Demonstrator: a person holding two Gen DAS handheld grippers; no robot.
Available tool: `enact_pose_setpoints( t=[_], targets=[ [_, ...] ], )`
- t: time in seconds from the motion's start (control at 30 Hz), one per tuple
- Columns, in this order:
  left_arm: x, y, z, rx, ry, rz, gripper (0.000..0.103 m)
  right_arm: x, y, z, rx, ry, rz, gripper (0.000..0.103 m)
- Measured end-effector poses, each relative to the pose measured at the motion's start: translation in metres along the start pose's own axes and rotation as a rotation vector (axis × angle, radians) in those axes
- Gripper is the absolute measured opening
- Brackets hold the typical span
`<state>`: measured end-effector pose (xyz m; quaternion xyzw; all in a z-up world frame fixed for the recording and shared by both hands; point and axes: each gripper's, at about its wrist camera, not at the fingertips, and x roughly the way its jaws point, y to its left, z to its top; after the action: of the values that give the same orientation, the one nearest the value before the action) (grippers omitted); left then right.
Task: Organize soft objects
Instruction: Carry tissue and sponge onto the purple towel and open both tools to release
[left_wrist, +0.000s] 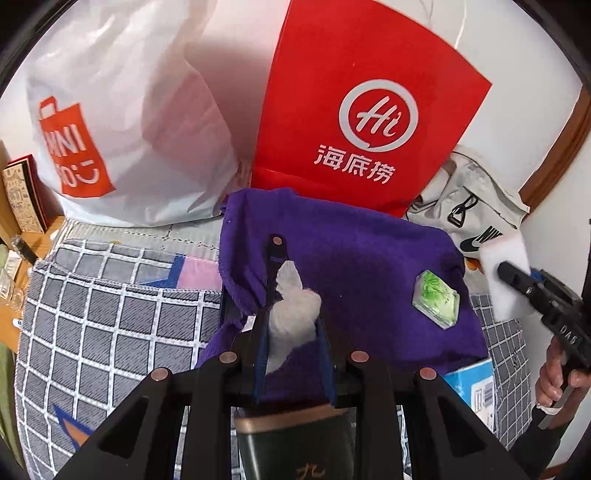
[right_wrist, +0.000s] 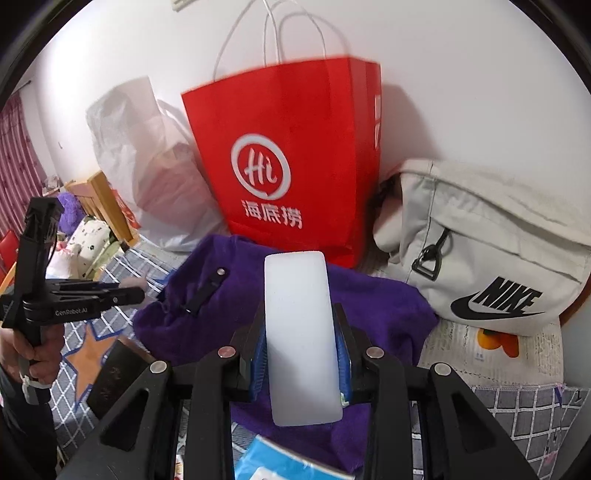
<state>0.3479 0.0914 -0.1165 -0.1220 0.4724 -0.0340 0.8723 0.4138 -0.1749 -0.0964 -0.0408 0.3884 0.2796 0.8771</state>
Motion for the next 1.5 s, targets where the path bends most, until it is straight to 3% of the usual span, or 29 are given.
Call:
enact_pose_setpoints(
  t=[0.33, 0.53, 0.9, 1.03, 1.13, 1.2, 1.27, 1.5],
  targets=[
    [0.036, 0.005, 0.003, -0.01, 0.06, -0.011, 0.024, 0.056, -0.012, -0.023, 0.018, 0.203, 0.06, 0.032],
    [0.049, 0.007, 0.001, -0.012, 0.084, -0.013, 0.024, 0.072, -0.009, -0.032, -0.019, 0.269, 0.052, 0.032],
    [0.067, 0.005, -0.005, 0.0, 0.141, -0.006, 0.024, 0.078, -0.003, -0.04, -0.057, 0.301, 0.057, 0.032],
    [0.071, 0.007, -0.005, -0.014, 0.163, -0.008, 0.031, 0.084, -0.001, -0.038, -0.047, 0.304, 0.059, 0.032],
    [0.073, 0.006, -0.005, -0.025, 0.164, -0.015, 0.05, 0.08, -0.003, -0.037, -0.048, 0.291, 0.054, 0.038],
    [0.07, 0.006, -0.004, -0.032, 0.153, -0.031, 0.058, 0.077, -0.003, -0.036, -0.045, 0.28, 0.051, 0.049],
    [0.068, 0.005, -0.004, -0.035, 0.152, -0.028, 0.058, 0.073, -0.005, -0.034, -0.039, 0.258, 0.043, 0.059],
    [0.047, 0.006, -0.004, -0.028, 0.134, -0.001, 0.059, 0.052, -0.007, -0.027, 0.001, 0.21, 0.016, 0.059]
  ],
)
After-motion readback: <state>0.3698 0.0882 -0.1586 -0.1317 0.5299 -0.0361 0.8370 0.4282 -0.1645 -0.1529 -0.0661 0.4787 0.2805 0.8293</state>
